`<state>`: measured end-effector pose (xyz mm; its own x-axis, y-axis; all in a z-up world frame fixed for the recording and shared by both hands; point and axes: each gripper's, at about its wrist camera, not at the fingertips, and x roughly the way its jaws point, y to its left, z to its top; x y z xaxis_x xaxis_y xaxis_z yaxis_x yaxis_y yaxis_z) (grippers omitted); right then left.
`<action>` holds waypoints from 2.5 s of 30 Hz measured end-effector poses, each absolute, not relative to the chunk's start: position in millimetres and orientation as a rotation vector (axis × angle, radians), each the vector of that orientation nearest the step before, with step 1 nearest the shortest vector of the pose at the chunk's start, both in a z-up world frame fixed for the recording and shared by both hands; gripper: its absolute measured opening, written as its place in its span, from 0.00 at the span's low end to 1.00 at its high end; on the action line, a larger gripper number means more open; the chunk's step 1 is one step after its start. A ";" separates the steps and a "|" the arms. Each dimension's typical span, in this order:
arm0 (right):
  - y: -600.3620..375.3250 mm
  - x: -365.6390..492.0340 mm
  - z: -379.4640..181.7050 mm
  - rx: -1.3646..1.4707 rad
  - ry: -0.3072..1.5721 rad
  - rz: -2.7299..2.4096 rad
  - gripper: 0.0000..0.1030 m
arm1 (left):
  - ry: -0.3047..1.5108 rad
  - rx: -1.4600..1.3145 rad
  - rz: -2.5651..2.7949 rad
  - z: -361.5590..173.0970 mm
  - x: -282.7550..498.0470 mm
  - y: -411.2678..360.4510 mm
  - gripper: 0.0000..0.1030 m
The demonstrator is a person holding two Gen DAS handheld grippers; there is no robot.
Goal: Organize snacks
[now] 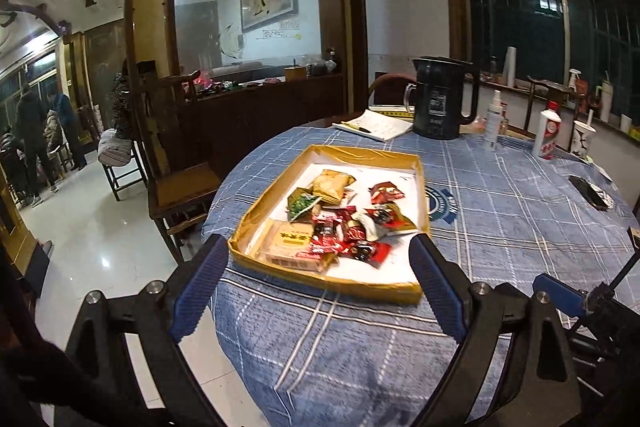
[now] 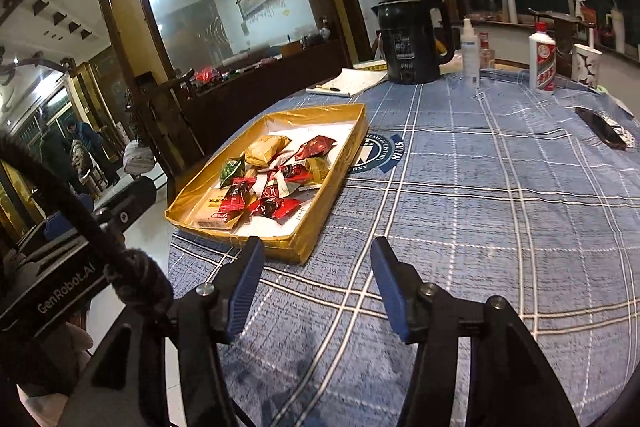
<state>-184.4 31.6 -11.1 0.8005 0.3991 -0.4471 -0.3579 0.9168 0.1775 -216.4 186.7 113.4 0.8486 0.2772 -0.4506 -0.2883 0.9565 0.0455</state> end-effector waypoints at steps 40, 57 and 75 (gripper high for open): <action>42.1 -184.7 -28.5 -0.037 0.538 0.293 0.67 | 0.627 -0.093 0.181 81.9 -201.1 186.9 0.89; 44.8 -182.4 -30.0 -0.039 0.548 0.285 0.67 | 0.569 -0.117 0.183 83.4 -206.3 188.6 0.89; 34.4 -199.6 -25.6 -0.078 0.458 0.292 0.71 | 0.368 -0.162 0.294 100.3 -242.0 189.9 0.91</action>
